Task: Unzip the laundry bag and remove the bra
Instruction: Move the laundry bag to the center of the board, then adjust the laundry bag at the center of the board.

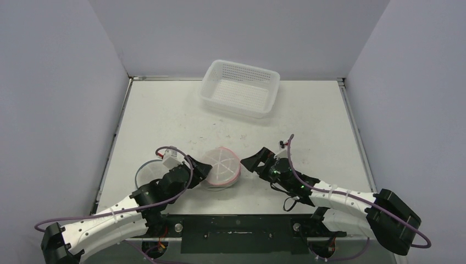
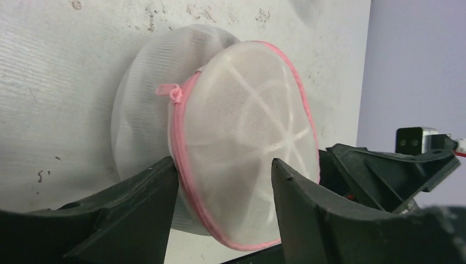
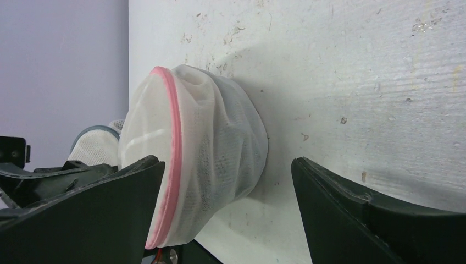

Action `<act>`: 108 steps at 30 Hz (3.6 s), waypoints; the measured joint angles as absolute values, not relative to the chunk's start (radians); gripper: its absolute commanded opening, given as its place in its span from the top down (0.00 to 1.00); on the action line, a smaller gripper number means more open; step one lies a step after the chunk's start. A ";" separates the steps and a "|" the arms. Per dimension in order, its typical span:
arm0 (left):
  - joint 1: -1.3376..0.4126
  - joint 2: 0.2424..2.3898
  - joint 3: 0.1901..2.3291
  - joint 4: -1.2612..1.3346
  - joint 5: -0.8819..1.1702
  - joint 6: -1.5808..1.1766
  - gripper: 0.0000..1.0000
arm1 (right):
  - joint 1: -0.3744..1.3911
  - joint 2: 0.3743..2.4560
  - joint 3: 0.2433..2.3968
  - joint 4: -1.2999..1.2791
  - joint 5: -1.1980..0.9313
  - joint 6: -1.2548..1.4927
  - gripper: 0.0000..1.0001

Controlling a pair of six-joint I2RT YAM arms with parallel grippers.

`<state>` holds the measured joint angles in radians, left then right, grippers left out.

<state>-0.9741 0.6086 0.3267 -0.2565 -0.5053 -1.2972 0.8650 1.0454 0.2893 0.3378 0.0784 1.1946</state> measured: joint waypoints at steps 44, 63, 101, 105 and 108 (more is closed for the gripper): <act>-0.916 0.548 0.639 -0.618 -0.461 -0.889 0.12 | 0.717 1.131 0.639 -0.003 -0.332 0.735 0.95; -0.866 0.900 0.661 -0.303 -0.128 -0.598 0.11 | 0.622 1.104 0.797 -0.485 -0.262 0.432 0.16; -0.722 0.915 0.683 -0.199 -0.099 -0.616 0.12 | 0.625 0.841 0.336 0.046 -0.135 1.007 0.16; -0.709 0.915 0.683 -0.200 -0.096 -0.616 0.12 | 0.570 0.927 0.385 0.094 -0.160 0.986 0.15; -0.698 0.916 0.683 -0.199 -0.092 -0.616 0.12 | 0.509 0.960 0.419 0.112 -0.177 0.962 0.13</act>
<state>-0.6979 0.9157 0.6830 -0.1989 -0.0917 -0.6159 0.5091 0.9604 0.4191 0.1120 -0.1772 0.9623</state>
